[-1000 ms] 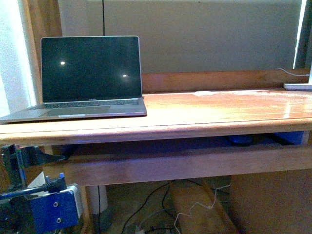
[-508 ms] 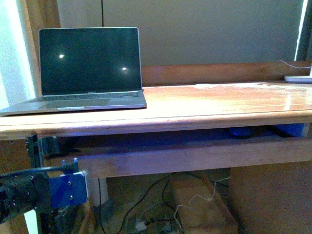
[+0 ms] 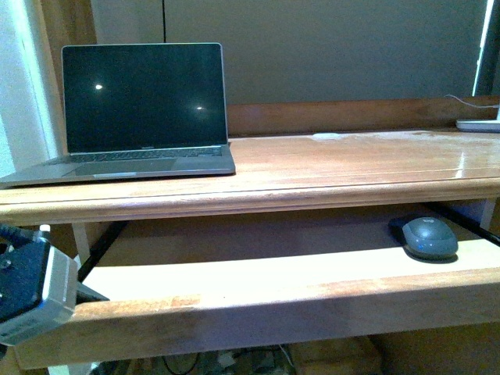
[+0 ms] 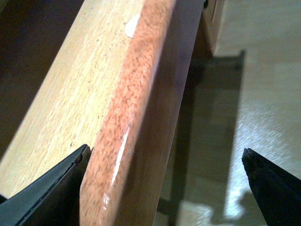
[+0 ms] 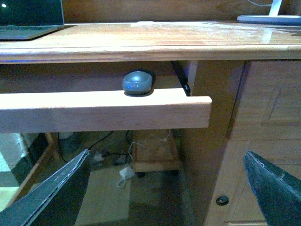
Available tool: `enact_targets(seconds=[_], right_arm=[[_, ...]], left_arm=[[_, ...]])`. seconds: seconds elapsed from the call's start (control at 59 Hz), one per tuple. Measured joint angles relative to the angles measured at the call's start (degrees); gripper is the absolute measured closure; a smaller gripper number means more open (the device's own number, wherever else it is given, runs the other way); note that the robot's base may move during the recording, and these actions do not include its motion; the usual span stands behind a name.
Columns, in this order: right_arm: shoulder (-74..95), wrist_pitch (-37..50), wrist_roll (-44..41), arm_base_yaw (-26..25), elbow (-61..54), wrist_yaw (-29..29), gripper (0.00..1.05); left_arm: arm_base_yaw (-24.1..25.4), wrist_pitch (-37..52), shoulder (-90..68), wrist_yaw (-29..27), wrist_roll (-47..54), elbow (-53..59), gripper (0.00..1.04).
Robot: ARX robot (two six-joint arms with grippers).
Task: Place mouse
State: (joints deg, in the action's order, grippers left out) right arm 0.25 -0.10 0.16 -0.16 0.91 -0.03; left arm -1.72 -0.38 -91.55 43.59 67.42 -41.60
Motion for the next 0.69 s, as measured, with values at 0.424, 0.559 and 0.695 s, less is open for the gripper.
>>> enact_targets(seconds=[0.424, 0.559, 0.695], right_arm=[[0.0, 0.0, 0.0, 0.0, 0.0, -0.02, 0.07], [0.0, 0.0, -0.02, 0.0, 0.0, -0.07, 0.07], [7.32, -1.66, 2.62, 2.08, 2.54, 7.19, 0.07]], left_arm=[[-2.12, 24.46, 26.95, -4.94, -67.95, 14.16, 0.08], [-7.15, 24.94, 42.71, -31.39, -70.86, 22.84, 0.23], [-7.37, 17.73, 59.6, -51.08, -68.96, 29.64, 0.44]])
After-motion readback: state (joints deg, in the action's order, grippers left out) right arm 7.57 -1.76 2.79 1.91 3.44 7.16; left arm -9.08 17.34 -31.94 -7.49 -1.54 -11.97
